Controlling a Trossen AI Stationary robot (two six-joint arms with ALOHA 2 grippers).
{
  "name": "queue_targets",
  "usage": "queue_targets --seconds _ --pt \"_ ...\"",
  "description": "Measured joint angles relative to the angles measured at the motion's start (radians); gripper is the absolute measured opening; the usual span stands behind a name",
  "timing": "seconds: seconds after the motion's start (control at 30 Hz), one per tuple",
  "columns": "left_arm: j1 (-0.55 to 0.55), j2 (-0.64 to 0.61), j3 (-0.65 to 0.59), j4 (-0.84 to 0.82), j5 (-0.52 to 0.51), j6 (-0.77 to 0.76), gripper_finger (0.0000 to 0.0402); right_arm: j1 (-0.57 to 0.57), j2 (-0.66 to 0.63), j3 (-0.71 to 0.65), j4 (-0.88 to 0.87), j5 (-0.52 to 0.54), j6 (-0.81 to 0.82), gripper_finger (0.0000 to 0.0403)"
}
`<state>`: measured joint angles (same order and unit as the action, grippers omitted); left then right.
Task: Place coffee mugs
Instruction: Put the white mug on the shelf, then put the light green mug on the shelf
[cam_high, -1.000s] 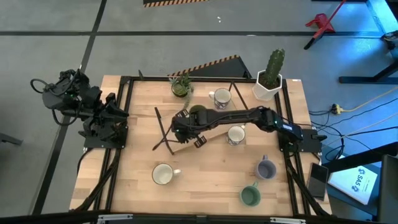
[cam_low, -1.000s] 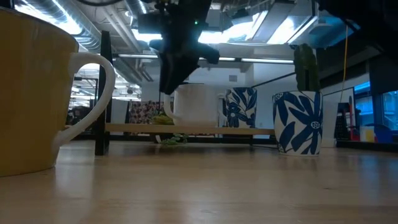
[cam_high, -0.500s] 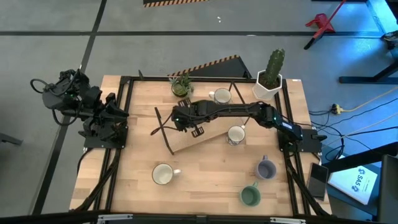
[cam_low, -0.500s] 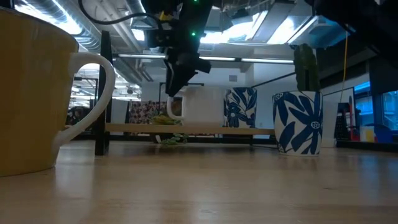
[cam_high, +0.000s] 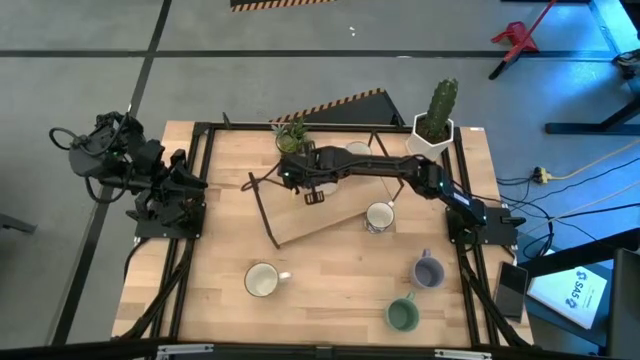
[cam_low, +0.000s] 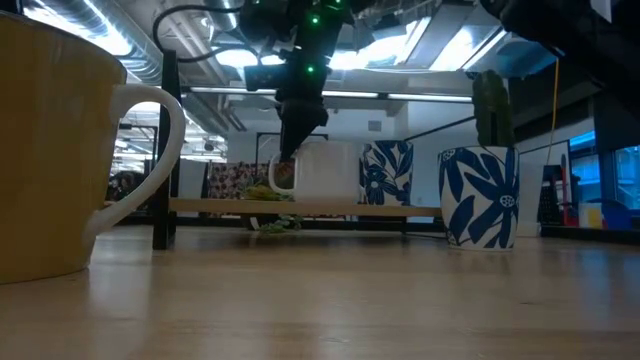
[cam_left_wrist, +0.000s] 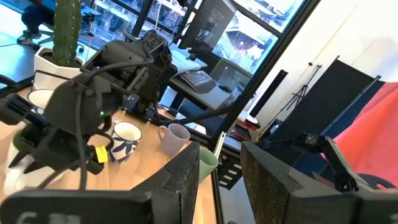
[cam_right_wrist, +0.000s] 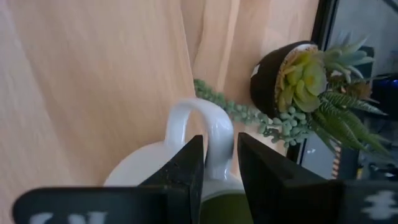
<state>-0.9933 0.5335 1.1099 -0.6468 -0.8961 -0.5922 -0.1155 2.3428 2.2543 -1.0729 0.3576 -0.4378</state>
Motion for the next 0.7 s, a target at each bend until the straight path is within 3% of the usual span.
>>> queue_targets --seconds 0.23,0.47,0.7 --pt "0.0 0.0 0.0 0.001 0.0 0.0 0.0112 0.001 0.0 0.024 -0.029 -0.071 0.016 0.0088" --pt "0.0 0.0 0.0 0.0 0.0 0.0 0.0112 0.024 -0.026 0.095 -0.025 -0.069 0.027 0.0088" --pt "0.0 0.0 0.0 0.0 0.0 -0.001 0.0112 0.088 -0.116 0.103 -0.268 -0.128 0.241 0.0088"
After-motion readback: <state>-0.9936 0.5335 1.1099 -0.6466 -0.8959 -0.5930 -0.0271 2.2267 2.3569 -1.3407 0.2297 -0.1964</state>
